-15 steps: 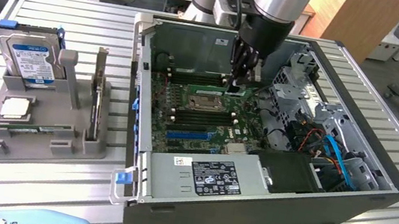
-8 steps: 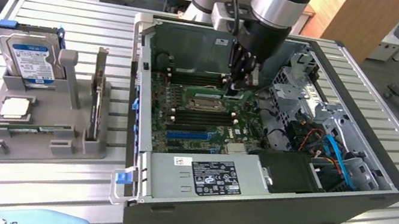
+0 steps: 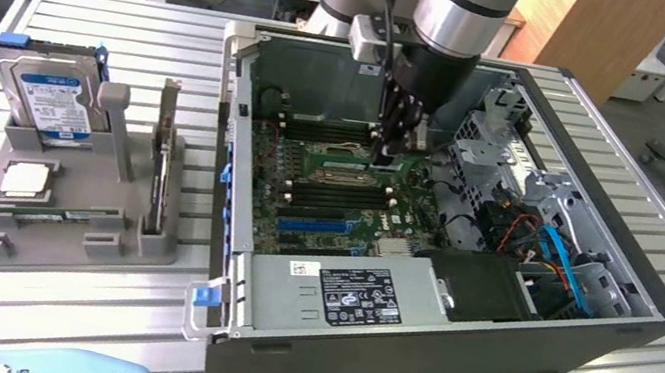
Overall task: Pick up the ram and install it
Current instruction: 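Insert the ram into the slot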
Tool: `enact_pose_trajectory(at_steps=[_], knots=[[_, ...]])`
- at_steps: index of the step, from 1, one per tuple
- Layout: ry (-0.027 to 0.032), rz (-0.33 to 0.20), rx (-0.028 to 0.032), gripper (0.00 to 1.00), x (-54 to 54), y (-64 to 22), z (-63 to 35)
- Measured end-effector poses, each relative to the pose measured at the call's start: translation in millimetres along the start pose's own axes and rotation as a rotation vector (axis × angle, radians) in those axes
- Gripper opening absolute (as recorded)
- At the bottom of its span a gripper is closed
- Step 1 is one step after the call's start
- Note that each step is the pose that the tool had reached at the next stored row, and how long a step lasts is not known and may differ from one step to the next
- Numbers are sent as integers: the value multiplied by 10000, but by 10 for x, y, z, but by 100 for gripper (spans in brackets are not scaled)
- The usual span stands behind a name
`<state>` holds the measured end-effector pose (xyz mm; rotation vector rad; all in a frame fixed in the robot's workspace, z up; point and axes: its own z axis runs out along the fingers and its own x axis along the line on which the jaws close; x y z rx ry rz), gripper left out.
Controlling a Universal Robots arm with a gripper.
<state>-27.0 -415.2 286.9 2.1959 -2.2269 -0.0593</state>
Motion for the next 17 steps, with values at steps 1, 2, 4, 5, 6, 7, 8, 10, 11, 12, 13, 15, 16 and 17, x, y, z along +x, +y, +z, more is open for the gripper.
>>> enact_pose_trajectory(at_steps=[1,2,4,5,6,7,8,10,11,12,13,15,16,17], knots=[[0,0,0,12,0,0,10],[1,0,0,12,0,0,15],[1,0,-1,12,0,-1,15],[1,0,-1,12,0,-1,15],[2,0,0,12,0,-1,15],[1,0,0,12,0,-1,15],[-1,1,1,12,3,0,17],[-1,0,0,12,19,-1,18],[0,0,0,12,28,-1,18],[-1,-1,0,12,38,-1,19],[0,0,0,12,48,-1,19],[-1,-1,0,12,64,-1,21],[-1,0,0,12,67,-1,21],[0,1,0,12,67,-1,21]])
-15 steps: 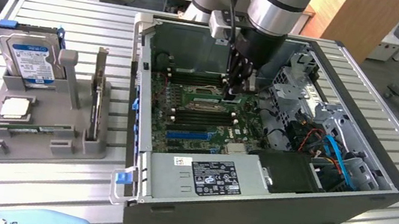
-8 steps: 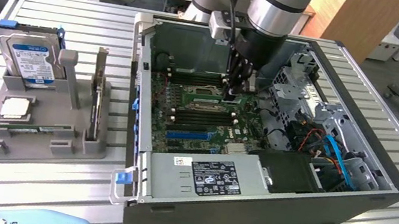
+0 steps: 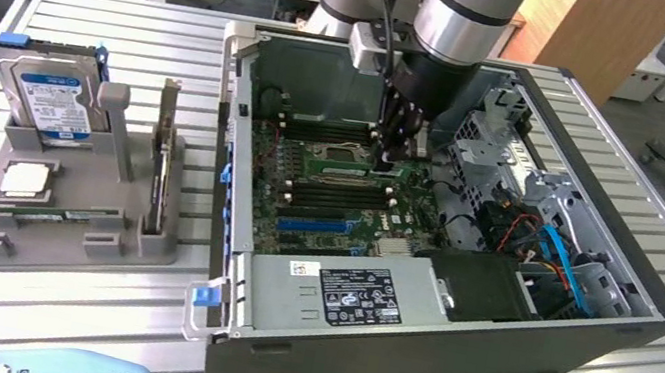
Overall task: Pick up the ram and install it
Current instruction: 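Insert the ram into the slot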
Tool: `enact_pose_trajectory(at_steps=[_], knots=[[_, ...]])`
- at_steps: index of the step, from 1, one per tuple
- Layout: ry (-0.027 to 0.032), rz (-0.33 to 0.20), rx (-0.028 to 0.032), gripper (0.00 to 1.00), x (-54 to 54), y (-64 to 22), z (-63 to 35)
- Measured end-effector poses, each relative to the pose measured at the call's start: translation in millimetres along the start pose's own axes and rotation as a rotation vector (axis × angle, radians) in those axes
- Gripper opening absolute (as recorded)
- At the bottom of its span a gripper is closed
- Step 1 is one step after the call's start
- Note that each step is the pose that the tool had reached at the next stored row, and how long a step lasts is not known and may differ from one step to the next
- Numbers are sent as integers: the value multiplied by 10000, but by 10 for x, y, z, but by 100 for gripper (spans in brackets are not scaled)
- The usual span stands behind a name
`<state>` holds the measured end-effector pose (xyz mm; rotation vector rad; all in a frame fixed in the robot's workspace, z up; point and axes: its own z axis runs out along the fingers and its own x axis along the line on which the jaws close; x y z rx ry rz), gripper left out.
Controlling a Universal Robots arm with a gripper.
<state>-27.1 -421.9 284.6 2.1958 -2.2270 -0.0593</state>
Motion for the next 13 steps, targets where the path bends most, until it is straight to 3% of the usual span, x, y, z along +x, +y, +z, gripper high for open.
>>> enact_pose_trajectory(at_steps=[5,13], knots=[[-12,-2,0,12,1,-1,16],[-12,-3,0,12,3,-6,145]])
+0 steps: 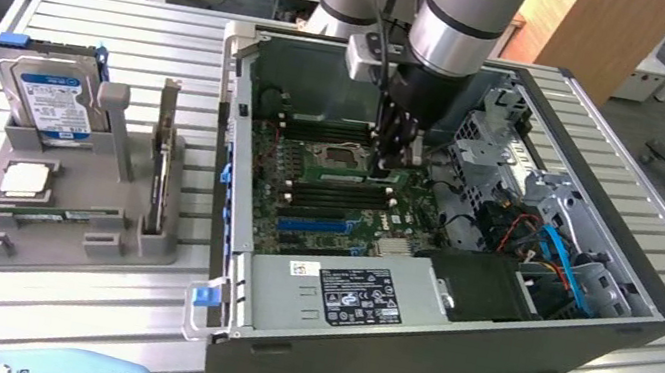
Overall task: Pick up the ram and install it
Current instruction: 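Insert the ram into the slot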
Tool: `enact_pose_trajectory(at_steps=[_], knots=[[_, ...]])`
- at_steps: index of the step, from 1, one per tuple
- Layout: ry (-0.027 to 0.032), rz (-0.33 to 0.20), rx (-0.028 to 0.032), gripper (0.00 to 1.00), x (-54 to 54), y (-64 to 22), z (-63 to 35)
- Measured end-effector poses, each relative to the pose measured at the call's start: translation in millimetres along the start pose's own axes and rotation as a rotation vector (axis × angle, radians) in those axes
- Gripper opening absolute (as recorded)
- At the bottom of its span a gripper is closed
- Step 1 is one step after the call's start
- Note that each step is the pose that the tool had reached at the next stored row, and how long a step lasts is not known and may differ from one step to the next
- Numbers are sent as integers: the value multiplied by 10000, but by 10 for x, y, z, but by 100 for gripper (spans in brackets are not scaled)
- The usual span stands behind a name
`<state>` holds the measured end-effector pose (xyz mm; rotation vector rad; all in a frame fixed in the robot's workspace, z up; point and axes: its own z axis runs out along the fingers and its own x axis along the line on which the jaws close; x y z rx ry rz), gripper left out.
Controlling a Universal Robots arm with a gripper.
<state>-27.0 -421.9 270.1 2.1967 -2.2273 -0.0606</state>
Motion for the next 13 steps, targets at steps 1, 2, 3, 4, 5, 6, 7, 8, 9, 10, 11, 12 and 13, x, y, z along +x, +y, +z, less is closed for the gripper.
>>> enact_pose_trajectory(at_steps=[1,2,3,4,5,6,7,8,9,10,11,12,13], knots=[[0,0,0,12,0,0,15],[0,0,0,12,1,-1,28],[1,0,0,12,1,-1,39],[1,1,-1,12,1,-1,43],[3,0,-1,12,1,-1,42],[3,1,-1,12,1,-1,42],[3,1,-1,12,1,-1,43],[1,0,0,12,0,-1,45],[-1,1,0,12,-3,0,49],[-1,1,0,12,-7,2,52],[0,1,0,12,-13,3,55],[1,1,0,12,-19,4,58],[0,1,0,12,-27,6,61]])
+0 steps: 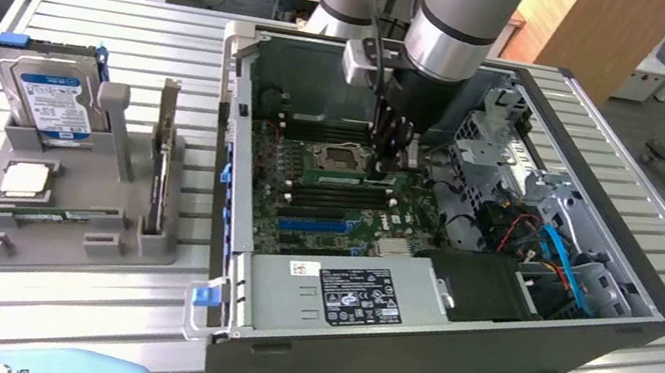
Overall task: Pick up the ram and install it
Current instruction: 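Insert the ram into the slot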
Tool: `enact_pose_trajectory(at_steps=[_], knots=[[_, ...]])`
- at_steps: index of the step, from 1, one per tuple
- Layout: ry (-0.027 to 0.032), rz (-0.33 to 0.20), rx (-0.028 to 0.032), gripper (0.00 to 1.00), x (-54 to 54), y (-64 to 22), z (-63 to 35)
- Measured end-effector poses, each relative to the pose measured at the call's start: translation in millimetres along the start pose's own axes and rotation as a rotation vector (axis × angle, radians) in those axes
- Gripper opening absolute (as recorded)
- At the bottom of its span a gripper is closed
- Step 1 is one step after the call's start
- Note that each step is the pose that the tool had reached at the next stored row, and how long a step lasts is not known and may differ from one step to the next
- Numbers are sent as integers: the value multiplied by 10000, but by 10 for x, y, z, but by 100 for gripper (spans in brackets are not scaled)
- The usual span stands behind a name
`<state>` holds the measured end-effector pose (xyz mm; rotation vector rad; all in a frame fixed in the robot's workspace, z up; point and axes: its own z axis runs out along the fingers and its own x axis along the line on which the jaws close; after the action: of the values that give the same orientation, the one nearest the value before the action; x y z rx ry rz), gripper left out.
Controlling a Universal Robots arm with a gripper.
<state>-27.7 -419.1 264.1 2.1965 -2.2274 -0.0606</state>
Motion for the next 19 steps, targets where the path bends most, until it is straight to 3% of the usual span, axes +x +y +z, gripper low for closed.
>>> enact_pose_trajectory(at_steps=[19], knots=[[0,2,2,12,-19,29,63]])
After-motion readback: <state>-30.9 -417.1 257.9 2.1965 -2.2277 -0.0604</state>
